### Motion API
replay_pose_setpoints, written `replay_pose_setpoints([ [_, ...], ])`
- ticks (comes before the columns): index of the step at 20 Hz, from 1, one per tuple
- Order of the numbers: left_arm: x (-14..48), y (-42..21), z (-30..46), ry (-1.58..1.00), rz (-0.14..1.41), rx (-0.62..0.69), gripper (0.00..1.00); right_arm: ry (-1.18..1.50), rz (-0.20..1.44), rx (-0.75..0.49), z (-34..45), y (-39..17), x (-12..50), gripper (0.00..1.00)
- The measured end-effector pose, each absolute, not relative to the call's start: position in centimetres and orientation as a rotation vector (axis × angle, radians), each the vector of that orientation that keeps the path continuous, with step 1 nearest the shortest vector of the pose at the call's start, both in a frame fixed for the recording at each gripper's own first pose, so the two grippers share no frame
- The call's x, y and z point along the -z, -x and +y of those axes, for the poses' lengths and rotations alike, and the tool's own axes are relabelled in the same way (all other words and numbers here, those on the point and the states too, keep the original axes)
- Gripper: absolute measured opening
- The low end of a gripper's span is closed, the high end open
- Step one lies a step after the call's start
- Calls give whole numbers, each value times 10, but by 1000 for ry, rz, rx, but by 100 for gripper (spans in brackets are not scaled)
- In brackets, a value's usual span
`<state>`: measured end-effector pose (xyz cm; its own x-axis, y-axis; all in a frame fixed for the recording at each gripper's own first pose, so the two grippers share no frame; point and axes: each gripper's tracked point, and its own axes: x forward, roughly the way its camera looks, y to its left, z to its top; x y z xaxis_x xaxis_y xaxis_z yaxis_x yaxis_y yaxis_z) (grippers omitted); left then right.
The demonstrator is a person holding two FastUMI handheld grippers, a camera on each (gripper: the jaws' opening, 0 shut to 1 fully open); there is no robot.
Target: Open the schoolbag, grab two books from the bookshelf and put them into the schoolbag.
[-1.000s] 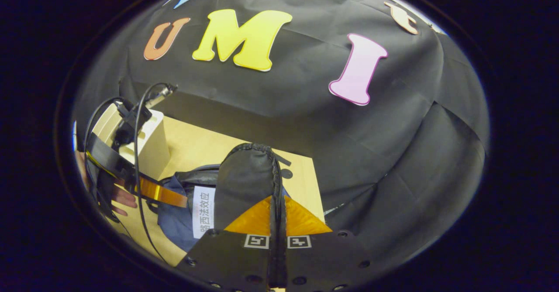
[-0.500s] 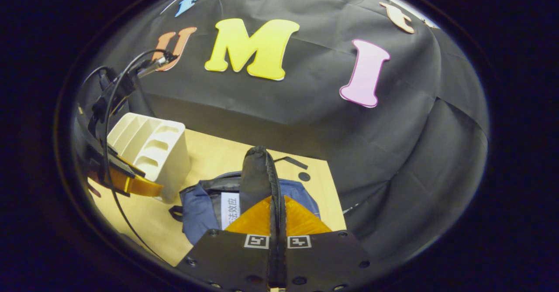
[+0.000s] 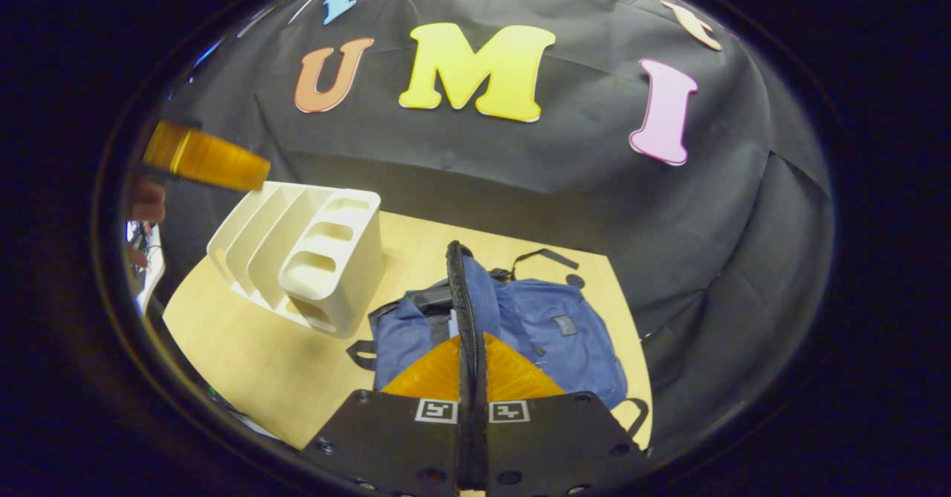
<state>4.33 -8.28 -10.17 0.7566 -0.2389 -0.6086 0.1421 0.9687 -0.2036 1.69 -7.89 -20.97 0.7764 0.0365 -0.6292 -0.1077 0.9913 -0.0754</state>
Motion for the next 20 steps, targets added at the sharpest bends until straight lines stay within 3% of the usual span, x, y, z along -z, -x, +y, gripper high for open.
replay_pose_setpoints([
  [3,77,-50,-47,147,580,141,84,87,692,-104,-55,-19,222,1],
  [4,75,-52,-38,150,563,124,100,82,699,-113,-47,-19,227,1],
  [8,61,-43,-11,176,527,77,98,46,744,-161,-17,-24,254,1],
  [20,38,-44,30,150,434,-12,100,10,864,-220,33,-29,330,22],
])
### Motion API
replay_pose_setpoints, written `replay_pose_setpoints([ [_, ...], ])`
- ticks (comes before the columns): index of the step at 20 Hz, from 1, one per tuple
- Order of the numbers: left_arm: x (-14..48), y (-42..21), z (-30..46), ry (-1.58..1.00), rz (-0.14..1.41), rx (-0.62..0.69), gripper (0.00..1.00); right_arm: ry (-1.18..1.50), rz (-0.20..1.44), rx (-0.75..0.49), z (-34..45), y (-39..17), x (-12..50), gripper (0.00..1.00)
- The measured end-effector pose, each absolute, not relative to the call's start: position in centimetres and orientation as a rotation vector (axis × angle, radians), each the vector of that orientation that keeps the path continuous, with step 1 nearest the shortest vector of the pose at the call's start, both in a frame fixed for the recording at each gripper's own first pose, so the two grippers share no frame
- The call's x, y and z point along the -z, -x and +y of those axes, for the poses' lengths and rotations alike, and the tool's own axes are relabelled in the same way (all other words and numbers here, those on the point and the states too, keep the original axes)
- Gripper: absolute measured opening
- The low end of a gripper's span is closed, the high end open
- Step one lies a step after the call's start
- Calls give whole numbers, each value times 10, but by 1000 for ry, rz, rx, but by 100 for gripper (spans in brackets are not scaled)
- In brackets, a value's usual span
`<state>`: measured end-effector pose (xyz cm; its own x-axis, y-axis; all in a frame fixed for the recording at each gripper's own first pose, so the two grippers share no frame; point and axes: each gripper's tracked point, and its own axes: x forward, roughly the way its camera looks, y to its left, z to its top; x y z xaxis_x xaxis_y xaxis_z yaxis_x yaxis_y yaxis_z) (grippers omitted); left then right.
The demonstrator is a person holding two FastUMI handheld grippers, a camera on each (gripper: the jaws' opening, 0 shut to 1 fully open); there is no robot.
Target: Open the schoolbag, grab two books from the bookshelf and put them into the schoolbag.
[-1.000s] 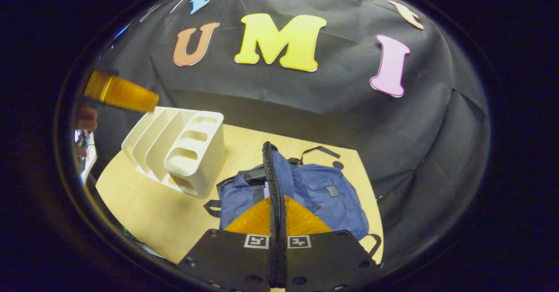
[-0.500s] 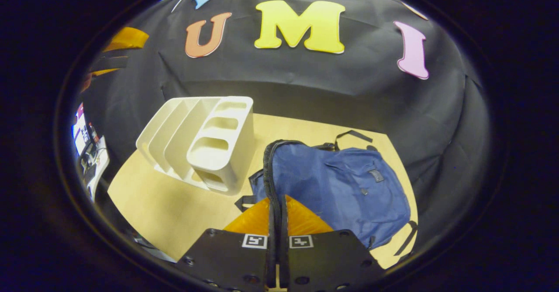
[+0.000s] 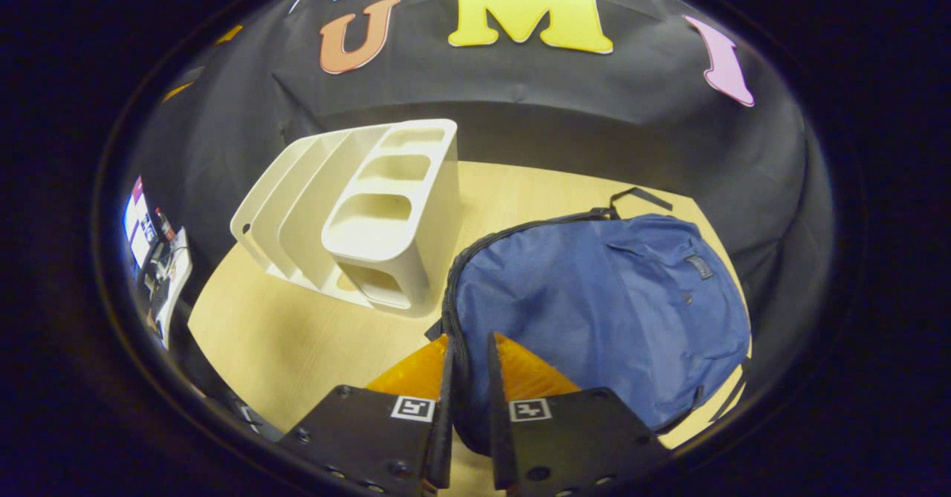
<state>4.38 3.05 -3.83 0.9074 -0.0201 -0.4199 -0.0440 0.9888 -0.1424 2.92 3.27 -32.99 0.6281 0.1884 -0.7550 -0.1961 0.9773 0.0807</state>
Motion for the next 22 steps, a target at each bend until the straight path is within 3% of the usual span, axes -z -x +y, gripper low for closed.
replay_pose_setpoints([
  [3,36,-44,37,144,421,-30,98,3,896,-217,36,-28,348,56],
  [4,36,-45,38,144,416,-35,98,-3,903,-217,37,-28,352,58],
  [5,35,-45,39,145,411,-38,98,-16,907,-225,40,-28,355,72],
  [8,34,-47,42,145,401,-51,98,-48,908,-252,46,-28,357,97],
  [14,23,-53,36,155,356,-53,98,-48,769,-253,46,-42,299,97],
  [22,-10,-62,19,124,239,-12,98,-28,280,-121,-3,-81,89,97],
])
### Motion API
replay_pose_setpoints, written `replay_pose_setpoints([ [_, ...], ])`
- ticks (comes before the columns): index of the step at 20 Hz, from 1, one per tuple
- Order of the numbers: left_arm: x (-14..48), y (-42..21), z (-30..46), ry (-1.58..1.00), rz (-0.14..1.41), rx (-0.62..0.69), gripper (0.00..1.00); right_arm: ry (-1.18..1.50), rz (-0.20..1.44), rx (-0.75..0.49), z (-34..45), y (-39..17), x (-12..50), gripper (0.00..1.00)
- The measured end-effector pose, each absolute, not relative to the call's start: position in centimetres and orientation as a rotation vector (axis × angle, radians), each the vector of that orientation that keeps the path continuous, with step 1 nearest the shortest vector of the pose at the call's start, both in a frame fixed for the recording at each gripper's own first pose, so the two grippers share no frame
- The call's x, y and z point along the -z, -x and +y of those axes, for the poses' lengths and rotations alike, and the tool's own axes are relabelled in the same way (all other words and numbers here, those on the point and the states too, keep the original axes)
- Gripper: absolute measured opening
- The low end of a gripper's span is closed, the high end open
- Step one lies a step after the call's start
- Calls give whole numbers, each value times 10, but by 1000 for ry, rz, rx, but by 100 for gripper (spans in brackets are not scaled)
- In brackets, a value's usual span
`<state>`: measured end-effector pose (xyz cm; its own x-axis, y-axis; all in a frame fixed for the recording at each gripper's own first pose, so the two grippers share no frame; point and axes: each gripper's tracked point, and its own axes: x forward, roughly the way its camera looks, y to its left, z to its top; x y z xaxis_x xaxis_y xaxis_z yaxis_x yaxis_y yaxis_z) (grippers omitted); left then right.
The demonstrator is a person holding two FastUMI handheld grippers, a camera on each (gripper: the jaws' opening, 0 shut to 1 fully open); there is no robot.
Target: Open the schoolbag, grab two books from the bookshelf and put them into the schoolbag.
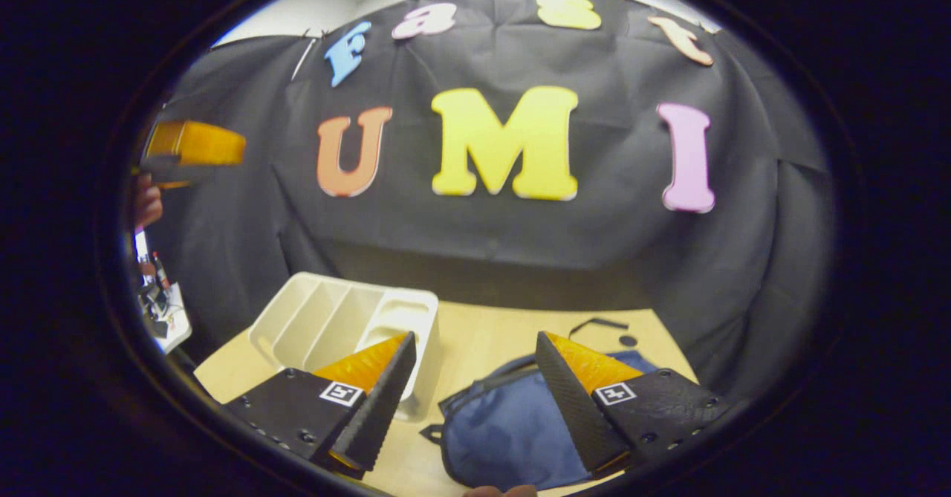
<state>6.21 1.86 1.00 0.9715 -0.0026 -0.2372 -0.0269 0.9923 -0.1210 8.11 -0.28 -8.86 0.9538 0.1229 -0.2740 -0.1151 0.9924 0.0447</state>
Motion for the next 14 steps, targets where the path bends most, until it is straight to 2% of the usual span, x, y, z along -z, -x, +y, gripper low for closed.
replay_pose_setpoints([
  [1,-15,-61,16,133,231,-6,98,-22,221,-103,-10,-80,63,97],
  [2,-18,-62,14,130,224,-2,94,-14,172,-92,-14,-78,42,97],
  [3,-21,-63,14,120,214,2,98,-7,129,-80,-18,-74,23,97],
  [5,-30,-62,12,94,187,6,100,-8,68,-50,-27,-70,-4,96],
  [8,-45,-62,-1,75,150,19,98,-12,-6,0,-39,-64,-40,96],
  [9,-48,-62,-6,69,137,27,100,-13,-24,13,-41,-63,-49,96],
  [14,-59,-55,-25,65,106,51,98,-31,-54,39,-48,-56,-66,96],
])
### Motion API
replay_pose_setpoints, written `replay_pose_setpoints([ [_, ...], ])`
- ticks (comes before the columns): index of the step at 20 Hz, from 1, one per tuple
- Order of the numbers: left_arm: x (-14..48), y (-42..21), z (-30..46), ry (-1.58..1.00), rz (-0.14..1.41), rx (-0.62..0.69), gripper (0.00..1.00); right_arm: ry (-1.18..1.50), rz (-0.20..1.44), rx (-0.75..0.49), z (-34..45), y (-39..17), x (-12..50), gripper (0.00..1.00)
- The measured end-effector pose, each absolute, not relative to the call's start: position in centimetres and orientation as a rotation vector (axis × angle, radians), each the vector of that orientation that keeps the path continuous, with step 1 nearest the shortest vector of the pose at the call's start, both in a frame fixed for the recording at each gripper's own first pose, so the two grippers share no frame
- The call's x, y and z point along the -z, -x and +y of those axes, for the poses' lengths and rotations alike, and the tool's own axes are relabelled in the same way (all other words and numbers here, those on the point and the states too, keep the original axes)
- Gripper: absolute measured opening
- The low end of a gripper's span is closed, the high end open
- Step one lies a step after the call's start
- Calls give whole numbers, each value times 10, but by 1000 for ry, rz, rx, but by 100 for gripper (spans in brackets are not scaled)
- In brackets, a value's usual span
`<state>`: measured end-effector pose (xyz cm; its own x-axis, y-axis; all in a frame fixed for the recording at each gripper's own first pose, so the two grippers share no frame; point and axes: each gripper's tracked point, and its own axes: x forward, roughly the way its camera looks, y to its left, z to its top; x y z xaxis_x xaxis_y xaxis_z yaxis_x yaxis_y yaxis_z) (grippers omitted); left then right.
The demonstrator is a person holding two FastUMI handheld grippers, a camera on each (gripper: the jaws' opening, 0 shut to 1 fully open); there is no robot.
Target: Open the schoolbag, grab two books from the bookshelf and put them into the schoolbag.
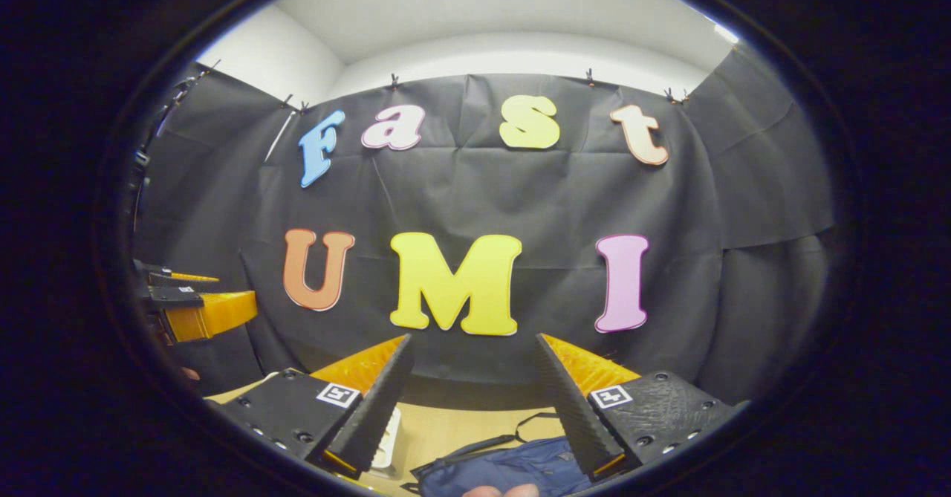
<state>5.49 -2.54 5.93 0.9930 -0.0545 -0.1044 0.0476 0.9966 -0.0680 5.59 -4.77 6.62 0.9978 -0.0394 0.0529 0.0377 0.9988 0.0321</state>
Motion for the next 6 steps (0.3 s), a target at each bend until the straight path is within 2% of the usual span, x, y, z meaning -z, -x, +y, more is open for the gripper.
replay_pose_setpoints([
  [2,-60,-53,-31,80,109,56,94,-40,-52,38,-49,-56,-67,98],
  [5,-59,-52,-34,86,107,57,100,-41,-56,32,-49,-55,-70,96],
  [6,-59,-53,-33,81,104,52,98,-39,-57,31,-49,-54,-72,96],
])
